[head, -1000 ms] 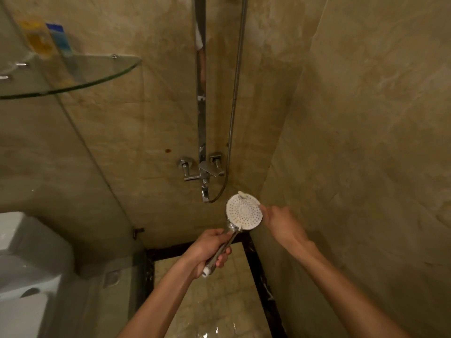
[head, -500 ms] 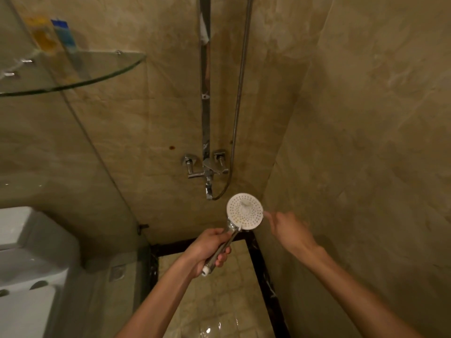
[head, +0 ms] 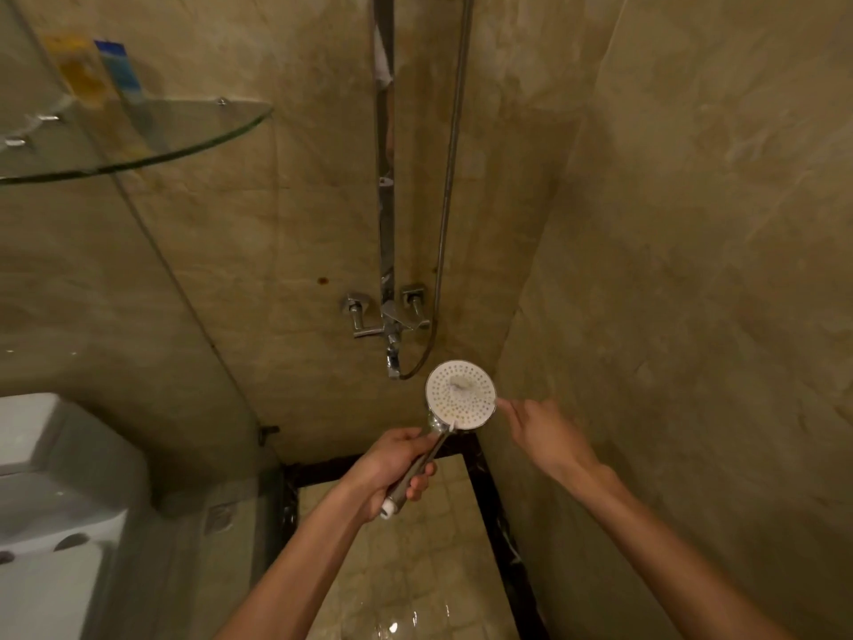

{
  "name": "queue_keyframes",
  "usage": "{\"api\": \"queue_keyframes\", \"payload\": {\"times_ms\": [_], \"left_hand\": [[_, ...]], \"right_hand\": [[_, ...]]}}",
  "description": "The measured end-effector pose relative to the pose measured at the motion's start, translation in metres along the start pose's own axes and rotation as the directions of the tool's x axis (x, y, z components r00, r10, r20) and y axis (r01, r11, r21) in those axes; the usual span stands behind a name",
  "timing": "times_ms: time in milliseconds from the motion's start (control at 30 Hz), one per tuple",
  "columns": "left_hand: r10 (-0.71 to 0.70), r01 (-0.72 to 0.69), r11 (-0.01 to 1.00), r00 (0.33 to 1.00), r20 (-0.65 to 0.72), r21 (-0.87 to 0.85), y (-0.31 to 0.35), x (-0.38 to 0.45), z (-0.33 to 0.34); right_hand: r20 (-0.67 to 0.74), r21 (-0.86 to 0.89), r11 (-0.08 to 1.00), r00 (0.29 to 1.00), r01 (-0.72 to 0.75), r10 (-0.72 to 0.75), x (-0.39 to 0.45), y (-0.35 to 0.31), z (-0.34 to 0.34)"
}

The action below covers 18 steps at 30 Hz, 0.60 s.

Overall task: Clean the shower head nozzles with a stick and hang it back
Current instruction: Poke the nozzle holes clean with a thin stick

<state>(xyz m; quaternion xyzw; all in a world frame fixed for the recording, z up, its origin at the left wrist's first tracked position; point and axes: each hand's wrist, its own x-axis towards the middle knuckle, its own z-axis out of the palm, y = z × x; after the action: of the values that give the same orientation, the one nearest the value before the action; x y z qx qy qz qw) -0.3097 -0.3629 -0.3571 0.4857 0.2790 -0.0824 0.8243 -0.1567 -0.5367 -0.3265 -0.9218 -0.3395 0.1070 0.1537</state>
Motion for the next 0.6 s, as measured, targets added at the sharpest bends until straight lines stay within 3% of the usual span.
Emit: {"api": "queue_keyframes", "payload": {"times_ms": [233,400,467,600], "left_hand": [[0.003,-0.002,0.999,1.000,-0.026,0.032,-0.001,-0.001,-0.007],[0.002,-0.002,1.000,0.999,0.032,0.016,-0.004,0.001,-0.004],[0.001,-0.002,1.000,0.999,0.041,0.016,-0.002,0.003,-0.004],[0.005,-0.005,1.000,1.000,0.018,0.013,-0.001,0.005,-0.005]], "right_hand": [[0.086,-0.139,0.970,0.979,0.198,-0.187,-0.021,0.002,0.011],[-0.029,0.029,0.997,0.997,0.071,-0.070,0.002,0.017,-0.009],[-0.063,0.011,0.999,0.998,0.032,-0.032,0.005,0.021,-0.014],[-0.028,0.019,0.997,0.997,0.075,-0.074,-0.017,0.014,0.006]]}}
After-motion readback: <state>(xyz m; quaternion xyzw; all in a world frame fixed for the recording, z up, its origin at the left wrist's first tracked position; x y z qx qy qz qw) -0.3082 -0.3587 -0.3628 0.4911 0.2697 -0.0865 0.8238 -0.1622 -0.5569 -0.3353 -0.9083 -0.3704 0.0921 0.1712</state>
